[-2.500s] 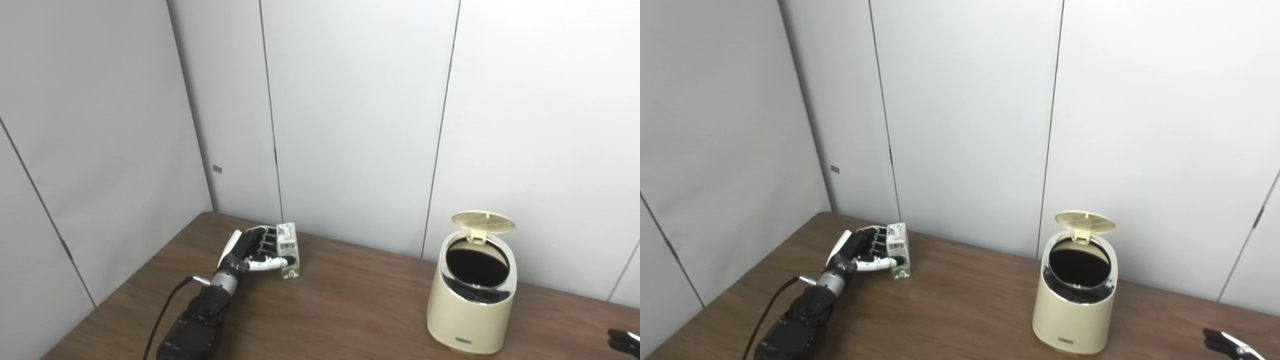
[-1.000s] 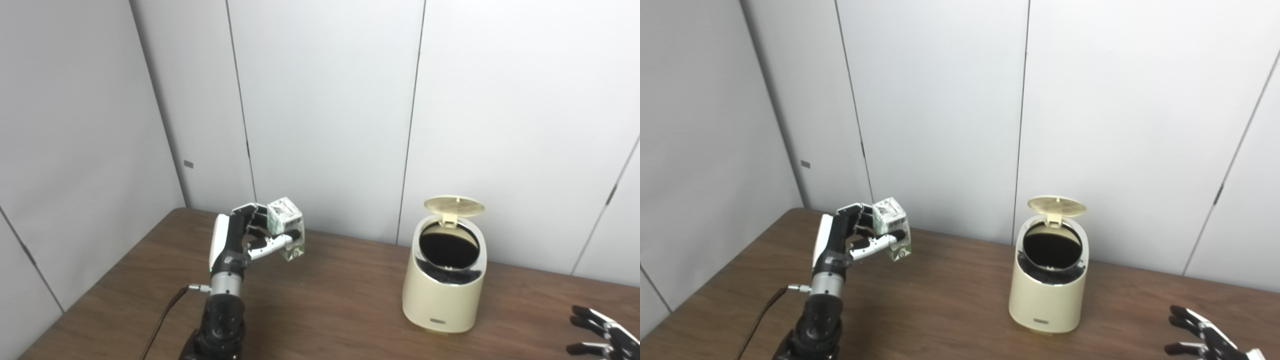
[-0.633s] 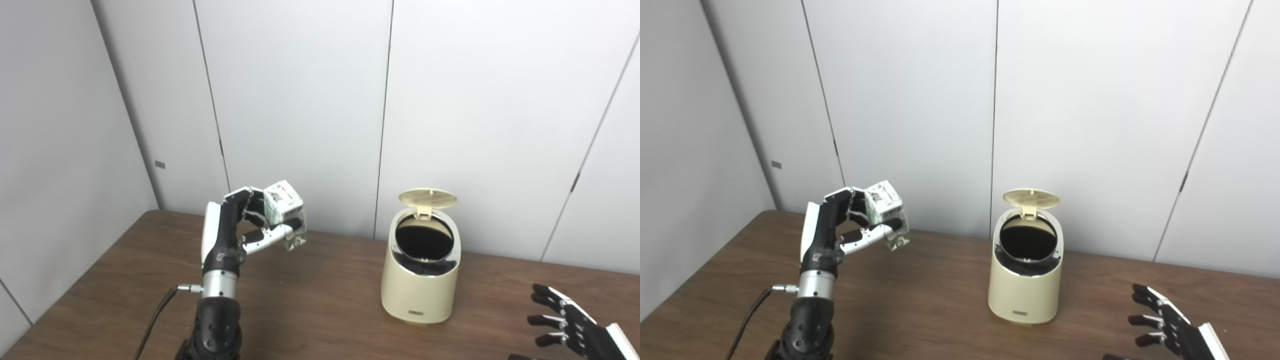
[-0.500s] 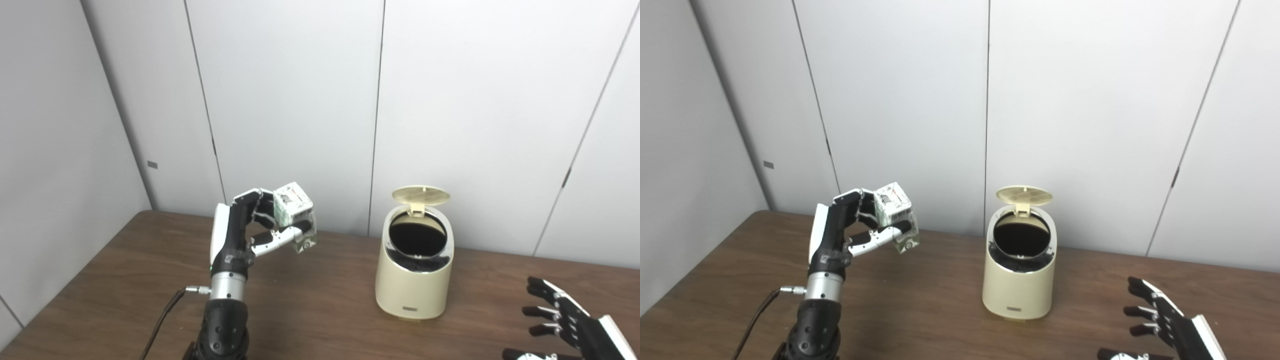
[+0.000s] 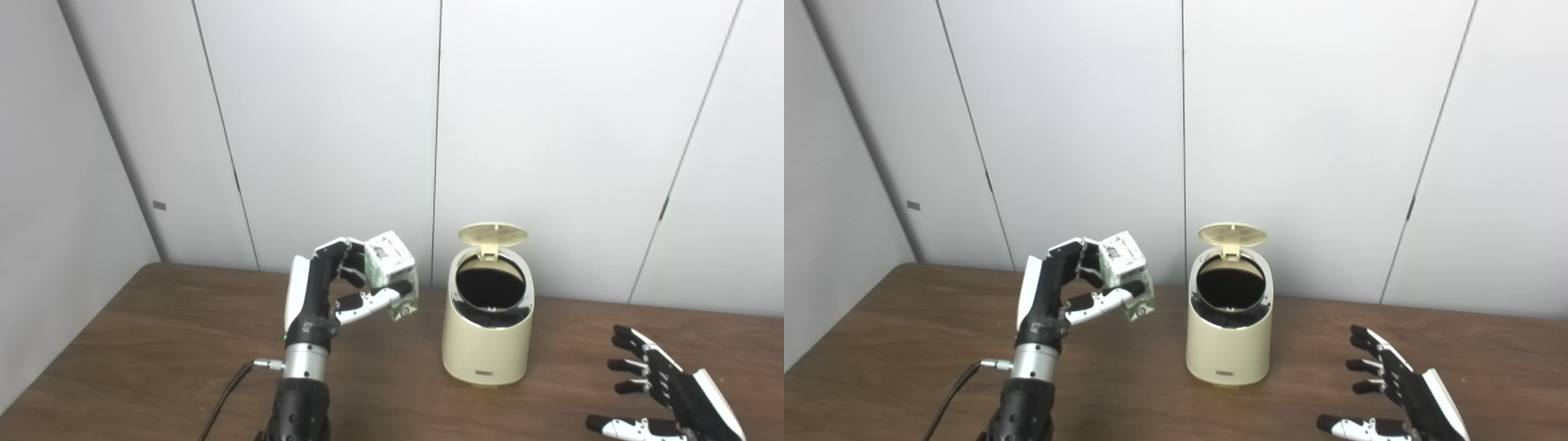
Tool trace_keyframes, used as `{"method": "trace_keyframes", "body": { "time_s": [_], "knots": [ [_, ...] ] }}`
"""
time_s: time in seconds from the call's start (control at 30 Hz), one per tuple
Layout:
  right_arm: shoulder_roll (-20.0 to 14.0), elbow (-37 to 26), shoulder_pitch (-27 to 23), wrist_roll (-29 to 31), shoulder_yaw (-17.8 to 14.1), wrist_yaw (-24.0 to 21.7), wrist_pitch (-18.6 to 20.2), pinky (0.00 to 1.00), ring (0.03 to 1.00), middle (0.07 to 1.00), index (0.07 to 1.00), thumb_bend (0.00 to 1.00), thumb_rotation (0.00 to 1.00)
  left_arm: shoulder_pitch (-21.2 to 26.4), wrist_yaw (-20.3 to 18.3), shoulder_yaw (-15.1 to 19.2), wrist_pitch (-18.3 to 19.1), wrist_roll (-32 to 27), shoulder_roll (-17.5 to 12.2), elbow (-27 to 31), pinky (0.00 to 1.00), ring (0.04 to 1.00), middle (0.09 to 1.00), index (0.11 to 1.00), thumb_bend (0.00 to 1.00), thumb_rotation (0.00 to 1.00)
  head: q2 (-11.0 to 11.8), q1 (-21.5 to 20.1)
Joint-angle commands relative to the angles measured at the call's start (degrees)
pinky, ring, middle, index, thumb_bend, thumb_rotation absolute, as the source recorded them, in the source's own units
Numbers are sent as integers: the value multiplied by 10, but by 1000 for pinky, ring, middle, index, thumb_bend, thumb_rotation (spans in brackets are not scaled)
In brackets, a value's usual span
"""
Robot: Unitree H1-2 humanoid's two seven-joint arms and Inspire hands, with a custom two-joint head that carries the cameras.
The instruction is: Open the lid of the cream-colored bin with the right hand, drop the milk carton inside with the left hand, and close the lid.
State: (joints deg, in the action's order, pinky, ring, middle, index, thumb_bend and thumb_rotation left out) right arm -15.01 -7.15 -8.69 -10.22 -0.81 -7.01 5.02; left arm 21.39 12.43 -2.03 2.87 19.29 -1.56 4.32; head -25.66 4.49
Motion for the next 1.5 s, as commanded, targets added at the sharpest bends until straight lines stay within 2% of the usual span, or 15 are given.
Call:
{"method": "trace_keyframes", "body": {
  "time_s": [0.0,0.1,0.23,0.47,0.73,1.0,1.17,1.3,1.47],
  "knots": [
    [-4,-7,-23,-2,-1,13,-39,614,761,875,880,727,110,35,6,-5,-37,-2,10,-1,398,509,485,504,522,0,0,-1],
    [-1,4,-27,-8,-1,17,-47,603,752,871,876,735,135,43,10,-11,-48,-1,25,-20,390,501,483,505,522,0,2,-7],
    [0,6,-30,-24,2,19,-38,585,743,871,876,729,156,57,14,-16,-59,-1,42,-43,397,508,486,501,523,0,4,-11],
    [2,5,-25,-33,1,20,-45,589,738,871,881,718,133,85,20,-15,-90,-10,54,-95,404,505,485,504,522,0,7,-26],
    [-2,3,-18,-33,-2,18,-43,602,761,887,893,702,107,106,20,-15,-85,-2,49,-98,422,517,485,504,522,0,6,-27],
    [-3,15,-21,-28,-5,17,-55,606,762,887,897,698,129,114,19,-16,-82,-4,52,-97,411,516,486,502,522,0,9,-28],
    [-3,21,-22,-27,-6,18,-61,614,759,886,892,701,107,117,22,-17,-82,-5,61,-95,405,514,486,502,522,0,9,-27],
    [-3,24,-22,-28,-6,19,-66,606,756,884,891,717,154,120,30,-18,-91,-6,70,-107,397,506,484,504,522,0,8,-28],
    [-2,18,-21,-29,-6,16,-58,603,762,886,895,710,154,122,47,-16,-102,-8,84,-127,384,493,486,500,523,0,6,-29]
  ]
}}
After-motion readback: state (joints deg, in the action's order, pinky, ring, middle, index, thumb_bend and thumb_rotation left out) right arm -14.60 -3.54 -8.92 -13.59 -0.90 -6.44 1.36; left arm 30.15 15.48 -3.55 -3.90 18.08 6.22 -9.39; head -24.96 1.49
